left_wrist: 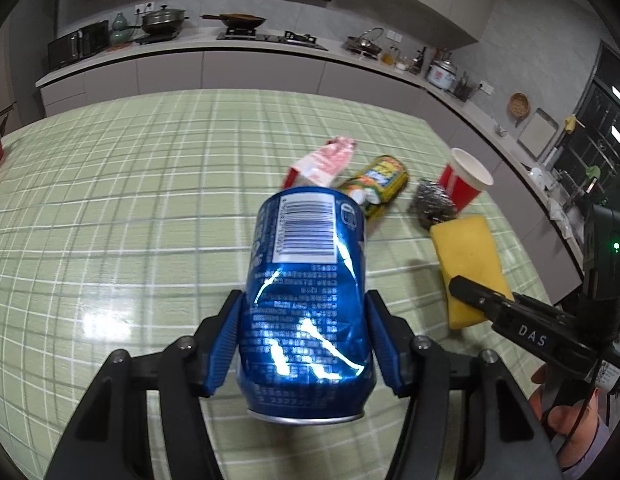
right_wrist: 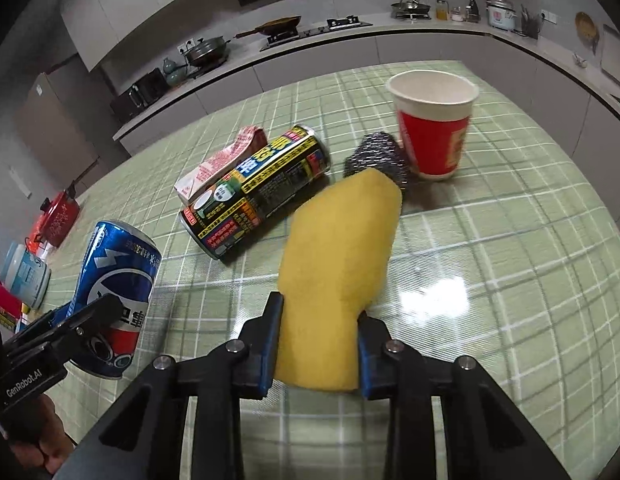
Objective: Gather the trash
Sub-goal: 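Carry Pepsi can and yellow sponge to the black bucket and release both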
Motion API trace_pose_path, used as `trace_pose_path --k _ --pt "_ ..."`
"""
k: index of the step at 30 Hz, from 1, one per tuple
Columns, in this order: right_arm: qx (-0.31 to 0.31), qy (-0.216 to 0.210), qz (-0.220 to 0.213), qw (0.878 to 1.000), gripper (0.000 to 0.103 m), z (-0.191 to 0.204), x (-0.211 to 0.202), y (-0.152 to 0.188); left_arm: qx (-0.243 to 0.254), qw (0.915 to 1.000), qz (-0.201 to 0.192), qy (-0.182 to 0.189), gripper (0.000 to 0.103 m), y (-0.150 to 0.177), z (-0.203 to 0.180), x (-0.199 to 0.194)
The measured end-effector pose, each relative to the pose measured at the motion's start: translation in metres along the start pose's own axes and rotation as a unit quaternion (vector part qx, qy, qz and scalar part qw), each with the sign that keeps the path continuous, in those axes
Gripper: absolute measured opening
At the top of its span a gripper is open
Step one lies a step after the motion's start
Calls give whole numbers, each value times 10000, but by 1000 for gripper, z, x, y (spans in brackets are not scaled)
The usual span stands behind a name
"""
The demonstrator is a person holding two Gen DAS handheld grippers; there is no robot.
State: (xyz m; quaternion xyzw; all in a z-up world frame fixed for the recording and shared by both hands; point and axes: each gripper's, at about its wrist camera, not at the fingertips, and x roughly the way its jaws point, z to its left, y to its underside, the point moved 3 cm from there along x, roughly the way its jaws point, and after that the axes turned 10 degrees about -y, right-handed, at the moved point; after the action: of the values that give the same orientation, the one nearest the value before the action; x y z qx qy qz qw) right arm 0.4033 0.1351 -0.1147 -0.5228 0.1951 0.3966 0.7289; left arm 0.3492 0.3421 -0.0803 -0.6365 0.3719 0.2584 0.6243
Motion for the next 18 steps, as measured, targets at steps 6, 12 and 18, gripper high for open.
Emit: trace_pose_path --k 6,12,18 --pt "217 19 -81 9997 33 -19 -25 7 110 9996 -20 267 61 1 -33 -5" --pt "343 -24 -244 9991 33 -51 -62 13 204 9991 -107 366 61 6 -83 -14" --pt "408 -141 -440 9981 33 -112 -111 21 230 9989 -173 381 61 14 -157 -16"
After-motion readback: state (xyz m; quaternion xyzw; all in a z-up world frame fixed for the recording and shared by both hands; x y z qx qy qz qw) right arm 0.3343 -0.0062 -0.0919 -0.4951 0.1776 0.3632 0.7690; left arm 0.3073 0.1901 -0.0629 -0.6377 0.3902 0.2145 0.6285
